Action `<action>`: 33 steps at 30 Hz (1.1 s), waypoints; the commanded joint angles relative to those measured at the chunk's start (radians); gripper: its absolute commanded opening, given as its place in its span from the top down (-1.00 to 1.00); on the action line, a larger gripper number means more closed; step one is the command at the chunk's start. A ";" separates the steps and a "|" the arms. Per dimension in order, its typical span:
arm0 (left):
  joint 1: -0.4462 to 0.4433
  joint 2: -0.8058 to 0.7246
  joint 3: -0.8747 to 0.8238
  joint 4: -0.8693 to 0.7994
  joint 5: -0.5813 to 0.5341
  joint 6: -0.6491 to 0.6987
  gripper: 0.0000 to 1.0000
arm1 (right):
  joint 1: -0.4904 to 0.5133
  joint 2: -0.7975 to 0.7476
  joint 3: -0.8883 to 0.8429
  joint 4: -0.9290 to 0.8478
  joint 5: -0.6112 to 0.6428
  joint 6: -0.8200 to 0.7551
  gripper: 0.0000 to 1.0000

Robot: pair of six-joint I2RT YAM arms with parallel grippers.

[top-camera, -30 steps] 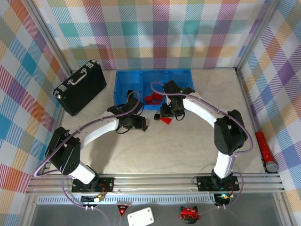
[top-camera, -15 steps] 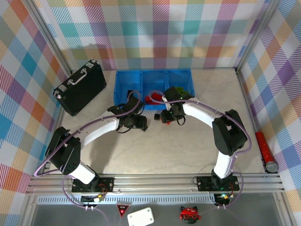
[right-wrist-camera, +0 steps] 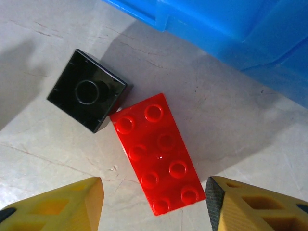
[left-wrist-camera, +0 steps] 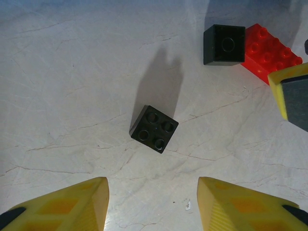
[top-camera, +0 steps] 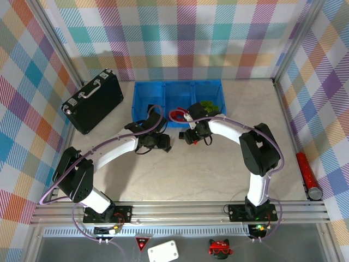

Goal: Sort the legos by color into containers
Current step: Pick up the lego from the center of the table.

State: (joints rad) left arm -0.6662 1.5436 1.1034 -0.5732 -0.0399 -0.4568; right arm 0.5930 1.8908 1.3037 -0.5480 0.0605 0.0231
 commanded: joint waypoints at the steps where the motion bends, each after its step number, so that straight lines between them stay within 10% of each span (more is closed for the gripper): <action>1: -0.012 -0.022 0.010 -0.023 -0.027 -0.006 -0.02 | 0.001 0.029 -0.005 0.024 0.009 -0.035 -0.20; 33: 0.000 -0.087 -0.059 0.001 -0.044 -0.051 -0.02 | 0.017 -0.163 -0.108 -0.073 -0.045 0.078 0.28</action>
State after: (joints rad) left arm -0.6662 1.4853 1.0767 -0.5720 -0.0731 -0.4797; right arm 0.5999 1.7847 1.2011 -0.5728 0.0441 0.0685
